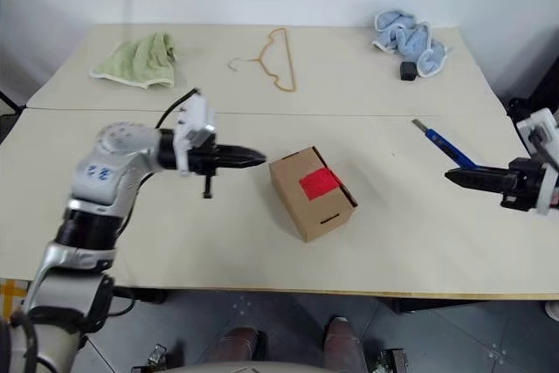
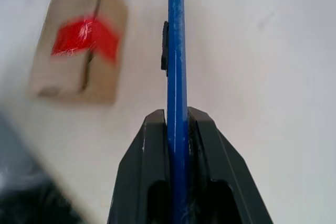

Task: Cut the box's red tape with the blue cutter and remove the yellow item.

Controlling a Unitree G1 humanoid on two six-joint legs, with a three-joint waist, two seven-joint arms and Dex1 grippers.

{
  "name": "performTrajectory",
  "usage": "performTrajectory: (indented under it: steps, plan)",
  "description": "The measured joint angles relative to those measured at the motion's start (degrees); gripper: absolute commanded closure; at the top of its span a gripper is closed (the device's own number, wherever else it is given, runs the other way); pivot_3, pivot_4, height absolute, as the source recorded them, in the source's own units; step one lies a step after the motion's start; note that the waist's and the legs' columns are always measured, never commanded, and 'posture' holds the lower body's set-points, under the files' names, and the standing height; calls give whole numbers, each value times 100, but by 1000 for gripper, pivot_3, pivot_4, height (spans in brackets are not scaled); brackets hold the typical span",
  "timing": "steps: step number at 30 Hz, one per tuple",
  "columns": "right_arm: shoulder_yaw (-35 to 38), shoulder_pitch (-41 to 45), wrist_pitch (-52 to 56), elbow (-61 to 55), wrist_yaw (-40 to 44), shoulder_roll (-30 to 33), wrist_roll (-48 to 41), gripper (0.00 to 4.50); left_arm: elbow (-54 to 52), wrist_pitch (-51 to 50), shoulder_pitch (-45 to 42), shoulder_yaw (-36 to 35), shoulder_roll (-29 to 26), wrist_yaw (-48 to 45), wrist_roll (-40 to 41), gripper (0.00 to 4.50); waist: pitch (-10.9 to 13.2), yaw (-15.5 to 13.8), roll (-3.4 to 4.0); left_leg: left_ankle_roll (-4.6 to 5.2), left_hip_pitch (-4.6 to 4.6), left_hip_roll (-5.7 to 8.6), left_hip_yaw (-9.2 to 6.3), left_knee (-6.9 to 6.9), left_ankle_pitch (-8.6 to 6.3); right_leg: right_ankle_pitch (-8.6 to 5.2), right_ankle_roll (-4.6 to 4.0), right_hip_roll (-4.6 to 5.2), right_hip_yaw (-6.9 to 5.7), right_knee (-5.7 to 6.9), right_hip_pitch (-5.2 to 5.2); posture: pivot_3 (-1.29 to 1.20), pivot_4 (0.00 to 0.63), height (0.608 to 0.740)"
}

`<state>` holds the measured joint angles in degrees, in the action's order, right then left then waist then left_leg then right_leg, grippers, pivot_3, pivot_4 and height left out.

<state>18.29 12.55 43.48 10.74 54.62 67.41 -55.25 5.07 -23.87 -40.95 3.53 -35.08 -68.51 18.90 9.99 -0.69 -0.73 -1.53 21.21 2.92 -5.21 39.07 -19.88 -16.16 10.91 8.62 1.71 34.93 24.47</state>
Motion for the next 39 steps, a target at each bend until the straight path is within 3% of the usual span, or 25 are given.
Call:
performTrajectory:
  steps: [3,6,9,10,17,20,25,30,35,39]
  plan:
    - [85,-343,-1179,223,-533,-1146,845,4347,-133,-129,715,-370,-273,69,115,4500,4,25,10,-3,1,5,3,7,-1,3,-3,7,7,9,4,0,150,740]
    - [-15,-87,-2147,674,-983,-1701,1673,4347,-508,-167,1314,-596,-423,221,192,4500,4,74,16,-5,-2,5,3,10,1,9,-6,9,10,11,4,0,150,740]
    - [-64,189,-2463,1074,-1230,-1990,2174,4347,-749,-171,1859,-805,-464,476,208,4500,4,85,16,-9,-5,-2,1,6,3,10,-9,2,9,9,2,0,150,740]
    - [-101,259,-2465,1161,-1235,-2091,2264,3628,-834,-175,2026,-869,-464,580,208,4500,4,90,16,-9,-6,-4,1,5,3,11,-11,1,9,8,2,0,150,740]
    - [-193,274,-2483,1251,-836,-2134,2587,1377,-1244,-362,2396,-945,-346,1185,213,4500,4,70,16,-9,-5,-3,0,6,2,15,-18,1,7,4,-2,0,150,740]
    - [-41,101,-2162,665,-228,-1933,2256,1377,-1366,-638,2392,-894,-186,1584,204,4500,1,78,22,-8,-5,-4,0,3,2,15,-18,1,8,4,-1,0,150,740]
    - [-311,208,-1614,-730,53,-1882,2083,2750,-1352,-1435,2341,-536,273,2505,-6,4500,-3,101,14,-10,-12,-11,2,3,1,15,-18,-7,8,7,-2,0,150,740]
    - [-1398,611,-2015,-936,-729,-2830,3081,4480,-1539,-1851,2251,-173,809,2926,5,4500,-4,73,12,-13,-7,-6,1,7,2,16,-19,-3,10,8,2,0,150,740]
    - [-1905,1031,-2716,-439,-1266,-3433,3966,4480,-1542,-1854,2033,200,1295,3194,-39,4500,-4,46,12,-13,-4,0,-3,9,2,18,-22,1,8,5,1,0,150,740]
    - [-2263,1068,-2349,-544,-1113,-3769,3952,4480,-1532,-1932,1773,402,1478,3366,-105,4500,-4,92,12,-15,-5,-3,-3,7,4,18,-22,-2,7,4,3,0,150,740]
